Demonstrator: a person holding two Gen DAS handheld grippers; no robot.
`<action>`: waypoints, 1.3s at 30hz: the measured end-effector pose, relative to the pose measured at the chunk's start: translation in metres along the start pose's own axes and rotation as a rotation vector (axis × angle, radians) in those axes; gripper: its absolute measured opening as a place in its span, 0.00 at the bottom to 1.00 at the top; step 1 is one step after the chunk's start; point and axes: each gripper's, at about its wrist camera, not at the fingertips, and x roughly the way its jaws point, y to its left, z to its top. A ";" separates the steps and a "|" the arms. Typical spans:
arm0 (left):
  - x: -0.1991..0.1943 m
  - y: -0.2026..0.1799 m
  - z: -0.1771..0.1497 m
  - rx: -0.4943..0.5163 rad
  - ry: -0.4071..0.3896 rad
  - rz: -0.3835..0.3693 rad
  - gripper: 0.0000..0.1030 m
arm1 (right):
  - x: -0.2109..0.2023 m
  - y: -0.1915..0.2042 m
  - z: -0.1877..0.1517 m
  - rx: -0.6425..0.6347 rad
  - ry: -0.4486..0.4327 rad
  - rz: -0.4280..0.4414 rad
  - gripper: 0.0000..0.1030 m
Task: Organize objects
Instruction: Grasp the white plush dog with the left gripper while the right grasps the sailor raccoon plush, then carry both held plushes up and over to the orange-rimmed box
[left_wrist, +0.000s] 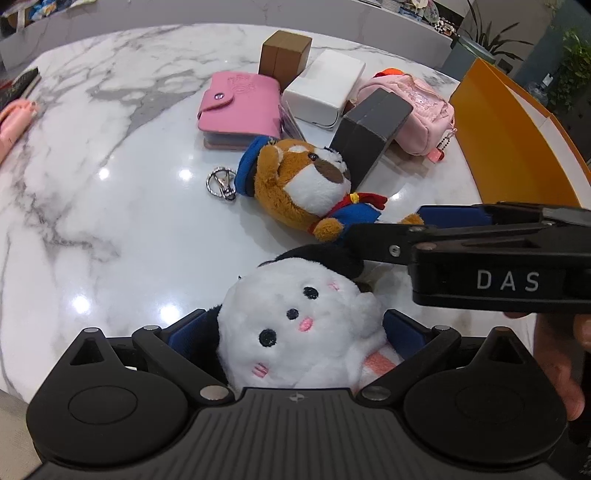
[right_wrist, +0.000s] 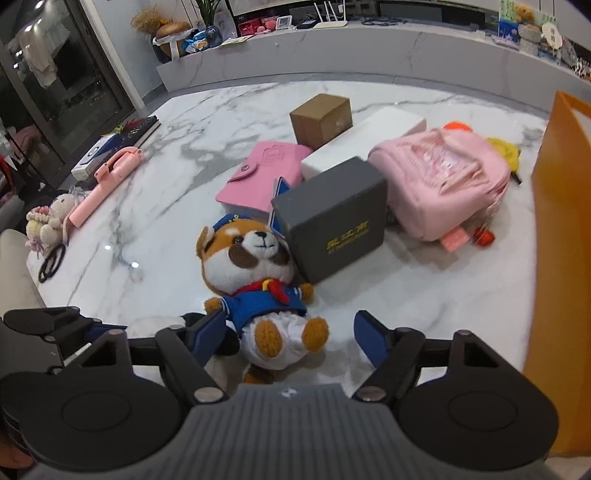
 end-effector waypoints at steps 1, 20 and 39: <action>0.001 0.002 0.000 -0.009 0.006 -0.008 1.00 | 0.002 -0.001 0.000 0.009 0.000 0.016 0.75; 0.008 0.010 0.006 0.001 0.052 -0.088 1.00 | 0.039 0.009 0.005 -0.028 0.016 0.067 0.70; -0.031 0.006 0.000 0.026 -0.011 -0.161 0.95 | -0.007 0.020 0.005 -0.106 -0.030 0.056 0.48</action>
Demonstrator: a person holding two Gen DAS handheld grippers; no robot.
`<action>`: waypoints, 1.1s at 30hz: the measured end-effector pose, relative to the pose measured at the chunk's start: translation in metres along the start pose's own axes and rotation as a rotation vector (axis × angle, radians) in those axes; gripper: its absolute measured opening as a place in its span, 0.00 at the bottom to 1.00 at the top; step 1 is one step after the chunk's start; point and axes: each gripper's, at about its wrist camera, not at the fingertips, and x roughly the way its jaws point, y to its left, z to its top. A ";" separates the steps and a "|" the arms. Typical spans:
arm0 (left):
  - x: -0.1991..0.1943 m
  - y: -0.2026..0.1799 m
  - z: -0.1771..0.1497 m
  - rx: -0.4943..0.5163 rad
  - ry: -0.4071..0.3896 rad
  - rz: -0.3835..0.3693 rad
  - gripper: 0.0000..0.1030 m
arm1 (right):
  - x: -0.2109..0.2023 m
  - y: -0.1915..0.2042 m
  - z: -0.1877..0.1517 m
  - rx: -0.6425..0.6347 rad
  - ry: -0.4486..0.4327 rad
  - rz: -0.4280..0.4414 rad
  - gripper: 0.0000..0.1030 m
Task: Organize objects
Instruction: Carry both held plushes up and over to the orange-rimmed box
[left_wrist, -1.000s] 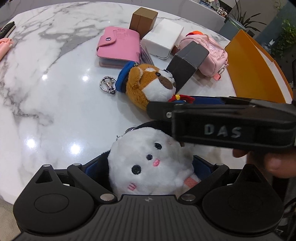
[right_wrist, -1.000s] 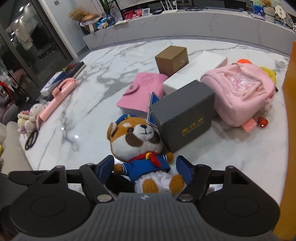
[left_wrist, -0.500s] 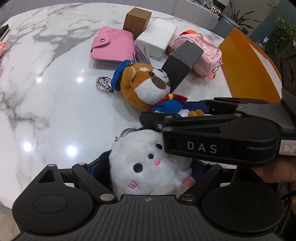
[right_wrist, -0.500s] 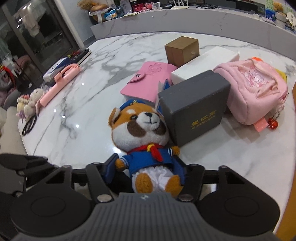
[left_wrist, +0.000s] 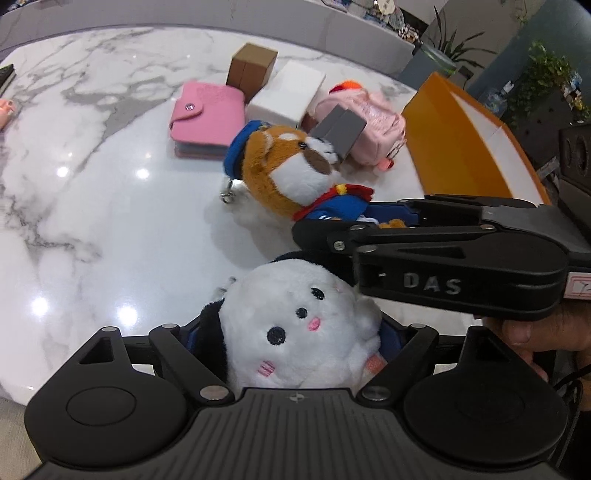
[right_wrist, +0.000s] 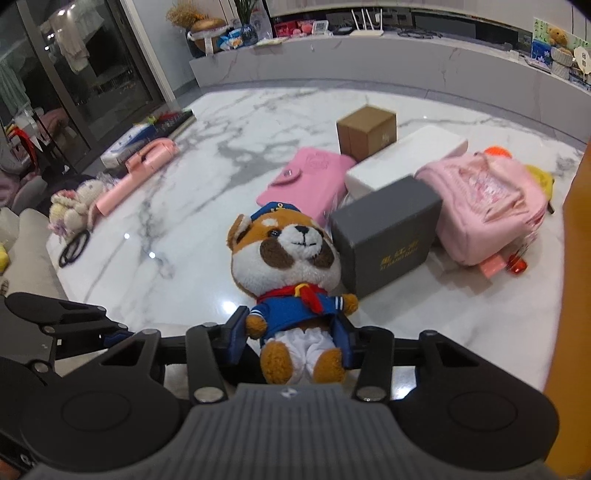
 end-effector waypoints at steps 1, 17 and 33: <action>-0.003 -0.002 -0.001 -0.002 -0.004 0.001 0.95 | -0.005 0.000 0.001 -0.001 -0.007 0.004 0.48; -0.032 -0.042 0.003 0.068 -0.059 0.038 0.96 | -0.069 -0.005 0.010 -0.002 -0.129 0.045 0.48; -0.021 -0.164 0.086 0.328 -0.204 -0.013 0.96 | -0.175 -0.081 0.028 0.094 -0.370 -0.069 0.48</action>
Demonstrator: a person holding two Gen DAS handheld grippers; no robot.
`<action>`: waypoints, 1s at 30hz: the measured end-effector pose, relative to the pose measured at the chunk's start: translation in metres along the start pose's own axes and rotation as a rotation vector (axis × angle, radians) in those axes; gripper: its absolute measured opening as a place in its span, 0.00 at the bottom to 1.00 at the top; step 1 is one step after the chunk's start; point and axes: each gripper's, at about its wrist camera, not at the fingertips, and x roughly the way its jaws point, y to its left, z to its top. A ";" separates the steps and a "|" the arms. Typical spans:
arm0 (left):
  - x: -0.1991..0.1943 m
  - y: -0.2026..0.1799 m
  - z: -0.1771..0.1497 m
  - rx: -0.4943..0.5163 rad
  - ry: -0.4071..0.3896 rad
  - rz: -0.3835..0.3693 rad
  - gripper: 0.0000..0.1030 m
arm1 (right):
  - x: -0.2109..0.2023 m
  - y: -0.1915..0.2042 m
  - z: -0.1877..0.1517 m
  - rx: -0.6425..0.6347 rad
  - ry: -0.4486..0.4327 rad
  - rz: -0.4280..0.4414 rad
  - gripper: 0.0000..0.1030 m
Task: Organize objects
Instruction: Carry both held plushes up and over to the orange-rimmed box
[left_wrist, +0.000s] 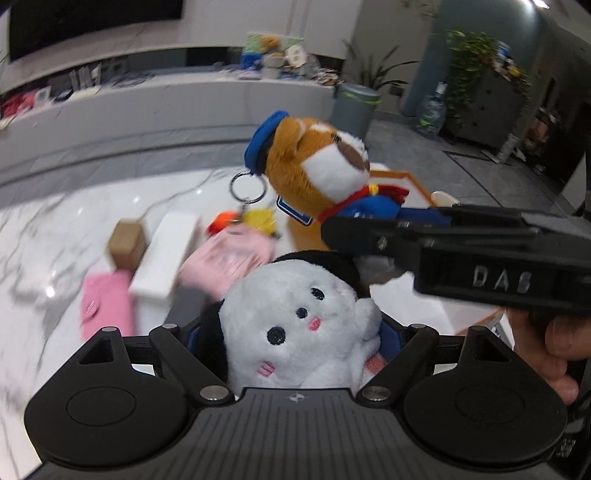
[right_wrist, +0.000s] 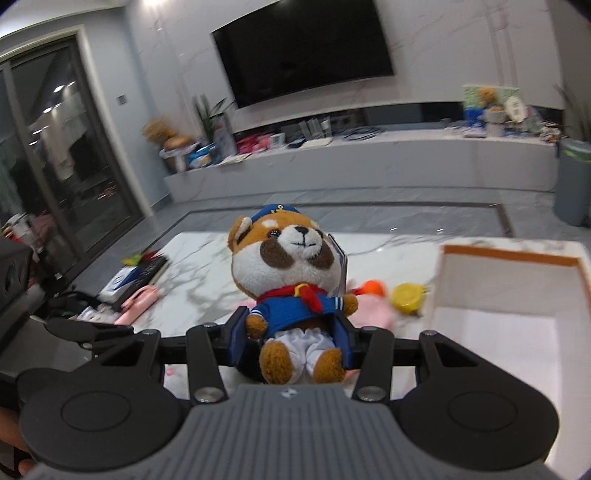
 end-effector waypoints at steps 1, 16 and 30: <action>0.007 -0.007 0.005 0.015 -0.002 -0.008 0.96 | -0.004 -0.006 0.000 0.002 -0.010 -0.020 0.48; 0.094 -0.091 0.046 0.168 0.041 -0.133 0.95 | -0.045 -0.106 -0.001 0.143 -0.073 -0.266 0.48; 0.140 -0.117 0.025 0.398 0.204 -0.053 0.95 | -0.012 -0.144 -0.039 0.169 0.152 -0.337 0.48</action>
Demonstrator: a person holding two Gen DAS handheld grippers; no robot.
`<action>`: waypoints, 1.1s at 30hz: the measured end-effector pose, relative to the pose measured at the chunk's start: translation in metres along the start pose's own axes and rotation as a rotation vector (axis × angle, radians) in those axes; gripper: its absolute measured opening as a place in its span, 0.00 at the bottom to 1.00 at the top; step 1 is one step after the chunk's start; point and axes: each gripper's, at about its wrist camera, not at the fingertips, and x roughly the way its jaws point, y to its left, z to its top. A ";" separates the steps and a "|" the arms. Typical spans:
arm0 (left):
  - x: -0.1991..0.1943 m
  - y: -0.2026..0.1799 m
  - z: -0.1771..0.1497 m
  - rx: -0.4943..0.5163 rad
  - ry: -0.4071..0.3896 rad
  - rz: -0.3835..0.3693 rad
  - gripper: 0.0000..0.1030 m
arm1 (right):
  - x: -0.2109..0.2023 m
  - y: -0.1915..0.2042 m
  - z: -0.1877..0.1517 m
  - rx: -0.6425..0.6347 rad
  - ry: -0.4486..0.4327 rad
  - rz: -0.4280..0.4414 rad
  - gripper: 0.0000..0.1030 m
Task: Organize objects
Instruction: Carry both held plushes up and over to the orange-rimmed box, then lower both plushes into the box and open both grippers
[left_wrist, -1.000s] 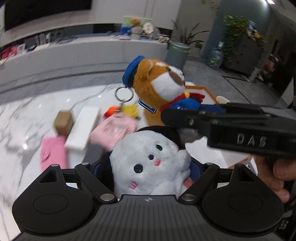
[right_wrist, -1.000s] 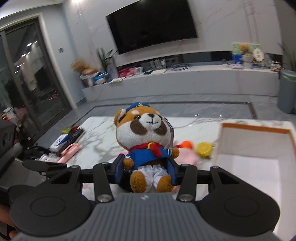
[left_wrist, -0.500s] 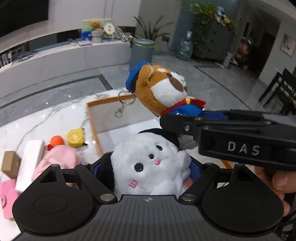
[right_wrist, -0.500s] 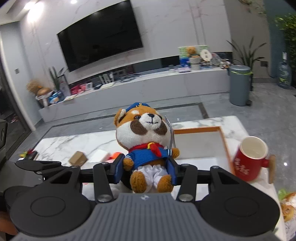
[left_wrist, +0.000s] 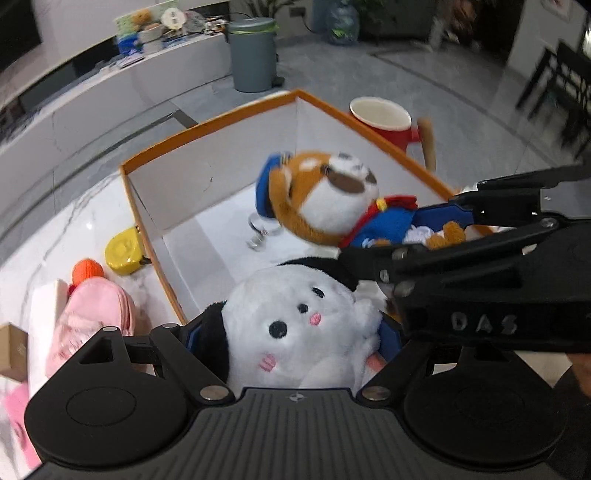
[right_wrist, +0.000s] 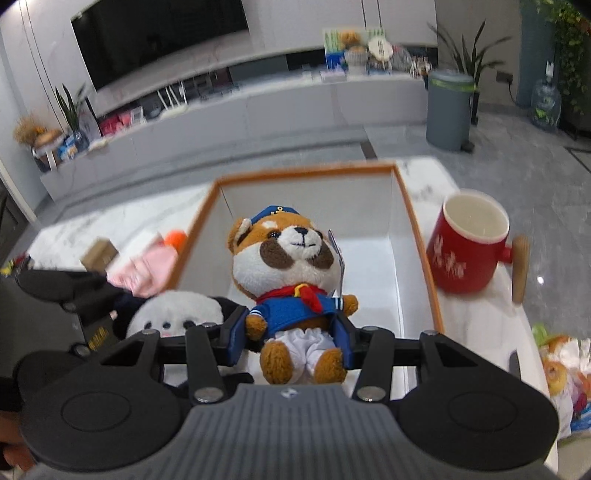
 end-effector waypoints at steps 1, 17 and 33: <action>0.003 -0.004 0.001 0.032 0.015 0.014 0.95 | 0.004 -0.001 -0.003 -0.003 0.022 -0.006 0.48; 0.034 -0.017 0.004 0.207 0.125 0.076 0.95 | 0.028 -0.011 -0.018 -0.030 0.162 -0.078 0.49; 0.057 -0.030 0.001 0.309 0.195 0.128 0.97 | 0.046 -0.014 -0.026 -0.042 0.257 -0.072 0.54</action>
